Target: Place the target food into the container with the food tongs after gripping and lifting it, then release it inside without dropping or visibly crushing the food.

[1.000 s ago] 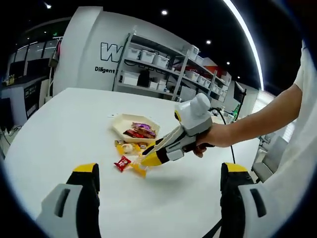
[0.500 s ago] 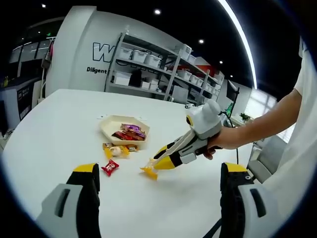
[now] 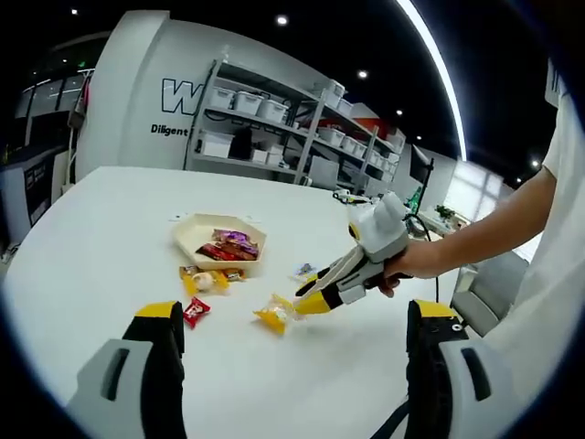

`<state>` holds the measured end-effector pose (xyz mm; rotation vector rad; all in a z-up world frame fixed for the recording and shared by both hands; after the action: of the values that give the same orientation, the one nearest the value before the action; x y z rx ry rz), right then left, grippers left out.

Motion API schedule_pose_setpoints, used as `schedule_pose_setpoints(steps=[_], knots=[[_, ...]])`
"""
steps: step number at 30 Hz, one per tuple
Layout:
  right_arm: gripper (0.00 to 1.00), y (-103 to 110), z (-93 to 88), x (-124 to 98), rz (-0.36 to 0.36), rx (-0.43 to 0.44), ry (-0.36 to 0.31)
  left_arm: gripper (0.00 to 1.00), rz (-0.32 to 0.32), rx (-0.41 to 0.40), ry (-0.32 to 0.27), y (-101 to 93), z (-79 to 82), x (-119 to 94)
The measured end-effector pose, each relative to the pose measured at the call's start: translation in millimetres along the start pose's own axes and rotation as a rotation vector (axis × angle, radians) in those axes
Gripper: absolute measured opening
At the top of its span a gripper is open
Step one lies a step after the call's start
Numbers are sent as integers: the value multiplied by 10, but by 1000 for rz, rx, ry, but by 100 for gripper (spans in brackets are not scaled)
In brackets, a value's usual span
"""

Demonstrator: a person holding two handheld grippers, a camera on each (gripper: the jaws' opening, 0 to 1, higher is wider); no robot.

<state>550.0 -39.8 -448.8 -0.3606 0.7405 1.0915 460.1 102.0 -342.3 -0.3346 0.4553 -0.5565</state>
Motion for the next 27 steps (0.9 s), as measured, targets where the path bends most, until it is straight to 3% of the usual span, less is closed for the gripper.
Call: schedule_pose_setpoints(steps=[6, 9, 15, 19, 24, 27], knots=[[21, 101, 23, 9, 14, 4, -20, 98, -1, -3, -2, -1, -5, -8], [21, 194, 85, 20, 74, 65, -37, 98, -2, -4, -3, -4, -11, -10], [22, 245, 163, 58, 81, 23, -37, 98, 0, -6, -8, -10, -12, -25], [22, 65, 340, 25, 18, -52, -85, 98, 9, -7, -16, 10, -6, -60], [22, -70, 398, 86, 18, -234, -23, 98, 22, -18, -22, 24, -29, -102], [23, -46, 393, 145, 38, -402, 31, 98, 29, -25, -23, 41, -51, -115]])
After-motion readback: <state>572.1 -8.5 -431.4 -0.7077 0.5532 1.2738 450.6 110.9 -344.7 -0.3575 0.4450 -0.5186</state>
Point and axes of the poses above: the point that each gripper's makers call its tool centre point, and the gripper's own axes: x roughly forward along the fingers, y roughly to its left, z roughly out of its top, the point moved 4 cm from there along -x, roughly backward along the fingers, and after that the axes turned 8 degrees about -x, right-handed, at the moved point
